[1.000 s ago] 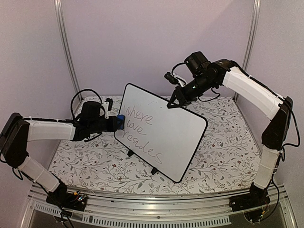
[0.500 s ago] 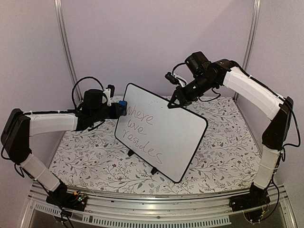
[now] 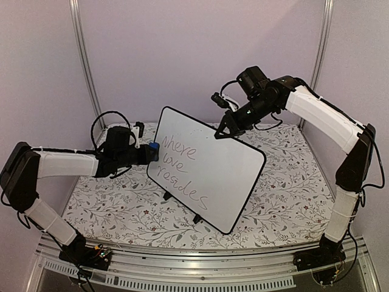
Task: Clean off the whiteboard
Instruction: Erase the whiteboard from the whiteboard stand.
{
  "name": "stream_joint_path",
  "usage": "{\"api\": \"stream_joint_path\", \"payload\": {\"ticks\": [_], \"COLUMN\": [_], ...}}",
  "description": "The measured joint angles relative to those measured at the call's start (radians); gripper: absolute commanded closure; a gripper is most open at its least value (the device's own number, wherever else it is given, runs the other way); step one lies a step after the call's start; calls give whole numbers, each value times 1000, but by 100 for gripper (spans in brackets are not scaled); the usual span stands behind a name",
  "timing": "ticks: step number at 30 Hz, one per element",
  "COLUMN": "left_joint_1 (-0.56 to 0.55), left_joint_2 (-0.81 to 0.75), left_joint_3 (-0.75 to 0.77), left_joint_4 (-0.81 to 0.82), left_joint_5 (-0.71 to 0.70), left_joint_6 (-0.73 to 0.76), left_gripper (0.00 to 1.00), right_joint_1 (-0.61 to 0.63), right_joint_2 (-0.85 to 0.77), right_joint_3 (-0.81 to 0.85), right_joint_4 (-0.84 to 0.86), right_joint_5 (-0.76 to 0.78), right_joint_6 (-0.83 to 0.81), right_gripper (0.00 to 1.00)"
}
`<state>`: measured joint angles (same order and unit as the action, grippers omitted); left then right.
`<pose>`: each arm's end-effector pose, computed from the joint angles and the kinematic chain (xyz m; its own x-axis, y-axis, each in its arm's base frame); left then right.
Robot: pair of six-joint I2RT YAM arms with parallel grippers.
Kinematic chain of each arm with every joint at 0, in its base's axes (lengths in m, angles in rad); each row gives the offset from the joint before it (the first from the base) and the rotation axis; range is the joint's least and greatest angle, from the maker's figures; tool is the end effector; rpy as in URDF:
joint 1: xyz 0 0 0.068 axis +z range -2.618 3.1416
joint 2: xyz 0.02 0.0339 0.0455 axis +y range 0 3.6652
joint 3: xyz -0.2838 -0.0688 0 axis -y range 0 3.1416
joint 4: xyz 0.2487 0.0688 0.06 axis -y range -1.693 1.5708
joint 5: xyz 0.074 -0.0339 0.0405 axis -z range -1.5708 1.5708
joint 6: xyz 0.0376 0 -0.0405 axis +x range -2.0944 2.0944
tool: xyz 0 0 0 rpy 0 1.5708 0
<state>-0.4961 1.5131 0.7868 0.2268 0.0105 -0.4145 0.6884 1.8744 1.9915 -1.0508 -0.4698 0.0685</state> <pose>0.2877 -0.1562 0.2231 -0.5805 -0.1437 -0.8015 0.2734 0.8927 -0.3581 0.3049 0.2729 0.3865 -0.6723 -0.4741 -0.5686 -0.7301 0.5512 0.4038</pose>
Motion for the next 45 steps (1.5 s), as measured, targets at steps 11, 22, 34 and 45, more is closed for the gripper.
{"api": "stream_joint_path", "payload": {"ticks": [11, 22, 34, 45], "left_joint_1": [-2, -15, -41, -42], "left_joint_2": [0, 0, -13, -15], "left_joint_3": [17, 106, 0, -29], "left_joint_4": [-15, -20, 19, 14], "left_joint_5": [13, 53, 42, 33], "left_joint_6": [8, 52, 36, 29], "left_gripper": [100, 100, 100, 100], "right_joint_1": [0, 1, 1, 1], "right_joint_2": [-3, -3, -3, -10], "right_joint_3": [-3, -5, -5, -14], "right_joint_4": [0, 2, 1, 5], "right_joint_5": [1, -3, 2, 4], "right_joint_6": [2, -2, -1, 1], "right_gripper": [100, 100, 100, 100]}}
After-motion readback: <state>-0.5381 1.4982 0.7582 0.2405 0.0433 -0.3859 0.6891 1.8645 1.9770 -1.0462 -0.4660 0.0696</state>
